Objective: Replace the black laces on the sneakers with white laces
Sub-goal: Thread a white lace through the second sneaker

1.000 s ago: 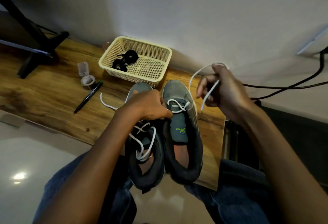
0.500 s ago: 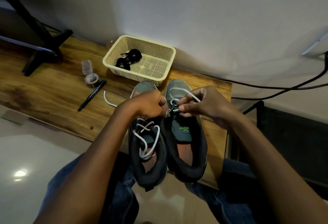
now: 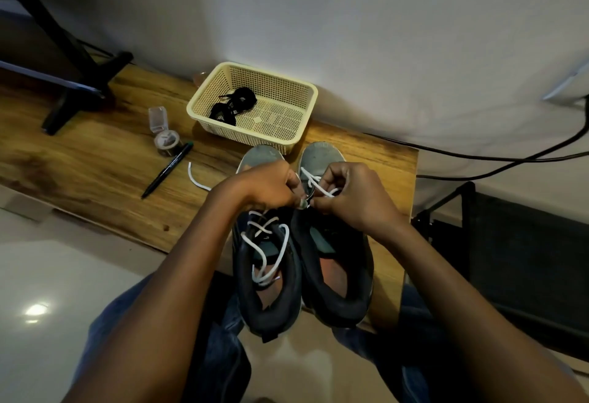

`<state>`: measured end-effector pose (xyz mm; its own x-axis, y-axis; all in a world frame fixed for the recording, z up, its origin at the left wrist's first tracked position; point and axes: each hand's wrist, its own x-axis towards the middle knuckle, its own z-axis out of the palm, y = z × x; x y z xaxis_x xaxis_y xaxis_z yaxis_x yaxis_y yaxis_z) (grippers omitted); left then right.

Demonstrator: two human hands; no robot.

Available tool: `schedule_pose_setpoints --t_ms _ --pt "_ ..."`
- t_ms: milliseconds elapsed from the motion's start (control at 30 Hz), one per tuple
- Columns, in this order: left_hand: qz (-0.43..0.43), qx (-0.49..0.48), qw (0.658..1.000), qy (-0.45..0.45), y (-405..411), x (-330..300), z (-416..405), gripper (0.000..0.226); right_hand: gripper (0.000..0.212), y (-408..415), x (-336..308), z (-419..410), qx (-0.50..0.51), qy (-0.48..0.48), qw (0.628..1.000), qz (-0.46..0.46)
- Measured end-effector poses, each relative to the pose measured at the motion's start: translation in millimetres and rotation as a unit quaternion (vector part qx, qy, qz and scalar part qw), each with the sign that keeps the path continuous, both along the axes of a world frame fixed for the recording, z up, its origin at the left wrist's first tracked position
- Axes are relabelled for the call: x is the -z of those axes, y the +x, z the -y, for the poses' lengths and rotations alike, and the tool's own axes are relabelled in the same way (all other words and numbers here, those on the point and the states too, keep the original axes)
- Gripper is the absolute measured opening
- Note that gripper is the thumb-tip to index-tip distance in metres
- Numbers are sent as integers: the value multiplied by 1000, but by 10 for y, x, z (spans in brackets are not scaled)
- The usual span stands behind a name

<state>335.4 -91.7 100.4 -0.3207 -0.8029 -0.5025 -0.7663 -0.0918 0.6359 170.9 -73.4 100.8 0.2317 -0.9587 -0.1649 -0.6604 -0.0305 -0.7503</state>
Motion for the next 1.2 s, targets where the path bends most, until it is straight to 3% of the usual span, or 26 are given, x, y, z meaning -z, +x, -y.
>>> schedule_pose_setpoints --t_ms 400,833,1200 --pt "-56 -23 998 20 28 -19 -6 25 16 11 75 -108 -9 -18 1000 10" --pt "-64 -20 997 -34 -32 49 6 10 33 -29 119 -102 30 -53 997 44" --pt "-60 -26 997 -52 -52 118 1 9 47 -54 89 -40 -3 -52 999 6"
